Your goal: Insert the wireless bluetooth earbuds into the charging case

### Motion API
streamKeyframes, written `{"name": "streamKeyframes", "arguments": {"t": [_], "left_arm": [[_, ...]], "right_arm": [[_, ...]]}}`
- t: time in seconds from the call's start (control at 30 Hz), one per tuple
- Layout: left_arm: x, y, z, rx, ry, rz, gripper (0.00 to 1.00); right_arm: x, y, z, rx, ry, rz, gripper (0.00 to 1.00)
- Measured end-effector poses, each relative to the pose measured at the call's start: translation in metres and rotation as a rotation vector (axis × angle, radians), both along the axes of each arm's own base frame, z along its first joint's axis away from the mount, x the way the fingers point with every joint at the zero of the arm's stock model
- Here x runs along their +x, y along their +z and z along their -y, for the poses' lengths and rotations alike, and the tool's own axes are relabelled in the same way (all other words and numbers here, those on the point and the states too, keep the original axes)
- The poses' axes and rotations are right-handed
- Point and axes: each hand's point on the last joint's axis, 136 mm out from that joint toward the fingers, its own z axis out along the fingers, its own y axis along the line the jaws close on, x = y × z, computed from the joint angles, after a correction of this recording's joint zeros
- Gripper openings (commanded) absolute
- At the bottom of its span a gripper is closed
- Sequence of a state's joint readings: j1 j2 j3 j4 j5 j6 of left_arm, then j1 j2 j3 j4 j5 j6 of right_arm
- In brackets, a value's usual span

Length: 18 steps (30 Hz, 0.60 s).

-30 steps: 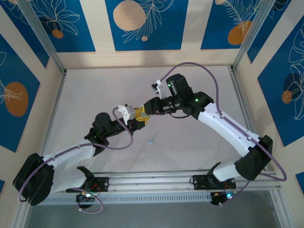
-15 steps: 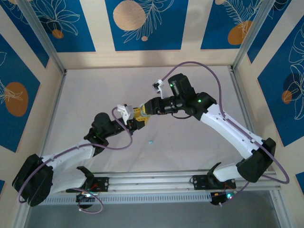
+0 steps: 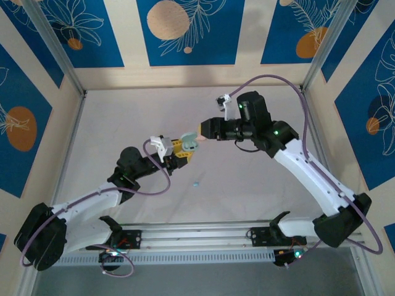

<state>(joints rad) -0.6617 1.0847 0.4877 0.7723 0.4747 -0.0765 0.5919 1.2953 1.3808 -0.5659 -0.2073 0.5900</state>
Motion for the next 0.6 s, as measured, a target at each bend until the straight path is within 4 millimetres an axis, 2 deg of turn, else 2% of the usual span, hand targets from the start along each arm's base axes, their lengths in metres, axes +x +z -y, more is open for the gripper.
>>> {"name": "streamKeyframes", "arguments": {"t": [0.1,0.23,0.43,0.6], "left_arm": [[-0.003,0.005,0.000,-0.001,-0.012,0.003,0.31],[-0.005,0.012,0.000,-0.008,-0.020,0.014,0.31],[-0.004,0.014,-0.001,-0.011,-0.012,0.016,0.31],[-0.004,0.016,-0.001,-0.016,-0.007,0.021,0.31]], "right_arm": [[0.015,-0.008,-0.009,-0.006,0.003,-0.045,0.44],[0.022,-0.014,-0.025,0.002,0.055,-0.101,0.45],[0.004,-0.018,-0.038,0.015,0.158,-0.142,0.46],[-0.018,-0.023,-0.031,0.065,0.206,-0.164,0.50]]}}
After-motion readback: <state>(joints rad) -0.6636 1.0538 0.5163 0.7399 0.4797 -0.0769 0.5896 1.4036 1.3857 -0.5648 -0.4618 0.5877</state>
